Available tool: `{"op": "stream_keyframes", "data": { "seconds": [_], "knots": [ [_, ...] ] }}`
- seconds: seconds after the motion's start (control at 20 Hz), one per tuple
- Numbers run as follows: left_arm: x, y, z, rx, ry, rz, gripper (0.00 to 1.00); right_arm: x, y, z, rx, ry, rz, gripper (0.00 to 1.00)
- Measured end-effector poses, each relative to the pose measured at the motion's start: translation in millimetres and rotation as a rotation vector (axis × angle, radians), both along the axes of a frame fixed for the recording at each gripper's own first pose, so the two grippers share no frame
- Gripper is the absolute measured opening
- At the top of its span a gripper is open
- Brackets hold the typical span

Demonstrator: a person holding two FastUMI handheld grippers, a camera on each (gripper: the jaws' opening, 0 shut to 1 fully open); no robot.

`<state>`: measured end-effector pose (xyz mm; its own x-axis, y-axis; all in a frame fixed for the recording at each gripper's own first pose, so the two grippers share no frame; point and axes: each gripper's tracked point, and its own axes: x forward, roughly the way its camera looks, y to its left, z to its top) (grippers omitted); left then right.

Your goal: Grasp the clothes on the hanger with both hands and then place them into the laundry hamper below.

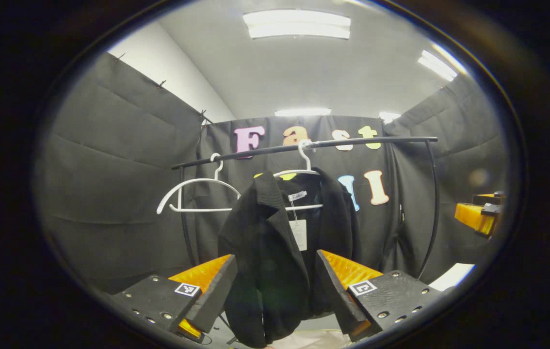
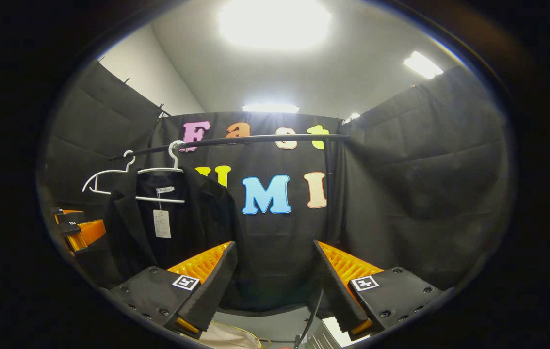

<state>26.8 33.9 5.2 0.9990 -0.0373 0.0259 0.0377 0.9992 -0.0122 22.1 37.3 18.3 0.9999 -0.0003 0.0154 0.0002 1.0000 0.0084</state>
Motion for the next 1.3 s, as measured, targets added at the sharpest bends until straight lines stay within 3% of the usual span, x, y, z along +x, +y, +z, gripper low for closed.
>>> {"op": "stream_keyframes", "data": {
  "seconds": [0.5, 1.3],
  "knots": [
    [28, 4, 13, -0.014, -0.026, -0.006, 0.94, 46, 39, 15, 0.034, -0.027, 0.097, 0.97],
    [115, -17, 8, 0.032, -0.014, 0.138, 0.94, 171, 130, 17, 0.134, -0.04, 0.452, 0.97]
  ]
}}
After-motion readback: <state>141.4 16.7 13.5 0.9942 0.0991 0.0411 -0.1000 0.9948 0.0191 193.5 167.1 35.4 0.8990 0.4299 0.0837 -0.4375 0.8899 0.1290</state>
